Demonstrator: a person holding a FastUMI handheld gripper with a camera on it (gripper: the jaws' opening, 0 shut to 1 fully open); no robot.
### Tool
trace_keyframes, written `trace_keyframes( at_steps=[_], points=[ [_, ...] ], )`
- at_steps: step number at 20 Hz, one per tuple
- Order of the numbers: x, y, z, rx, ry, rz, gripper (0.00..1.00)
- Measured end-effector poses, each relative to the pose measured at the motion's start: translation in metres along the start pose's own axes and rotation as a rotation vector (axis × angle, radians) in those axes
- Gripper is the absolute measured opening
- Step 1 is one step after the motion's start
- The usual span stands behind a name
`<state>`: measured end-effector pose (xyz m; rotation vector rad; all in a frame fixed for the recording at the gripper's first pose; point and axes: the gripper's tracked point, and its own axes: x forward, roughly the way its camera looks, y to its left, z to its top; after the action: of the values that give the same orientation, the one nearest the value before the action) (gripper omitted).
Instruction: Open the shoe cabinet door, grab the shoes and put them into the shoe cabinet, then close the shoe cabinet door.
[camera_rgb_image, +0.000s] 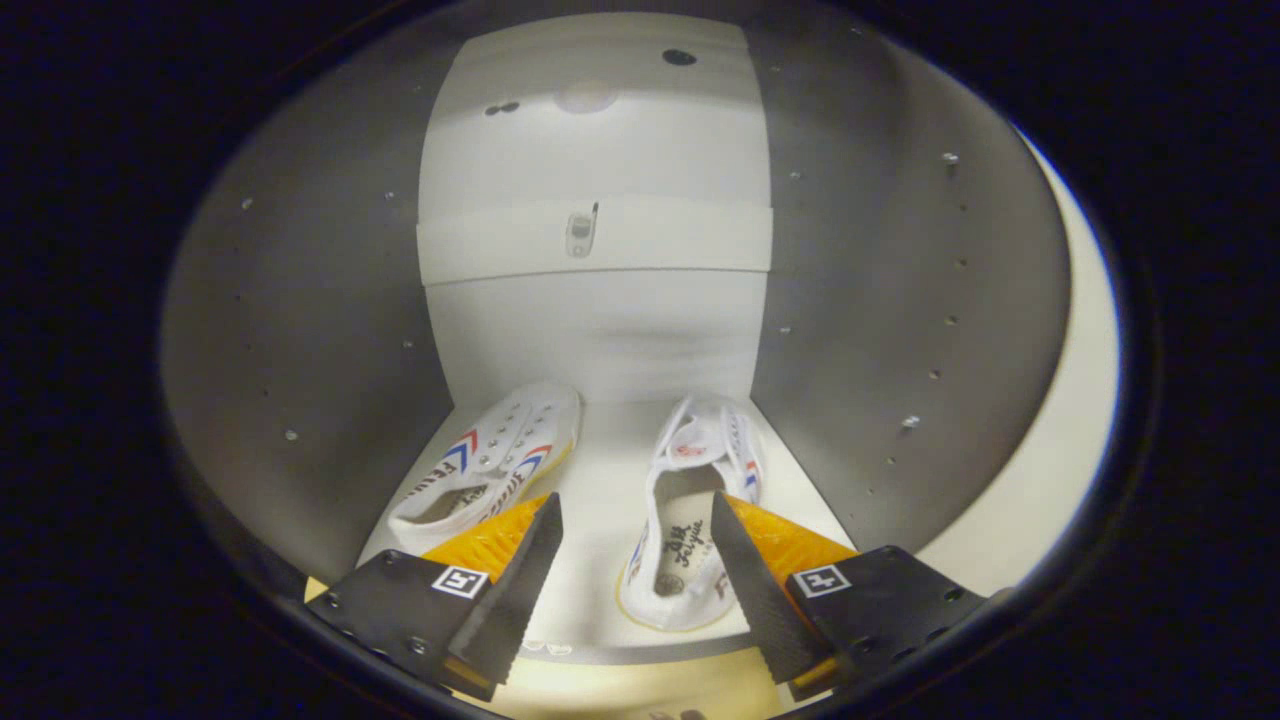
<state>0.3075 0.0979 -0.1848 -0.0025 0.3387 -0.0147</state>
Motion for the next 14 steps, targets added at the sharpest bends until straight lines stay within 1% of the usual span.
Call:
trace_keyframes(
  at_steps=[6, 11, 14],
  points=[
    [-0.103, 0.006, 0.009, 0.002, -0.111, 0.000, 0.96],
    [-0.215, 0.014, 0.002, 0.017, -0.184, 0.029, 0.96],
    [-0.279, 0.011, -0.011, 0.019, -0.209, 0.012, 0.96]
  ],
)
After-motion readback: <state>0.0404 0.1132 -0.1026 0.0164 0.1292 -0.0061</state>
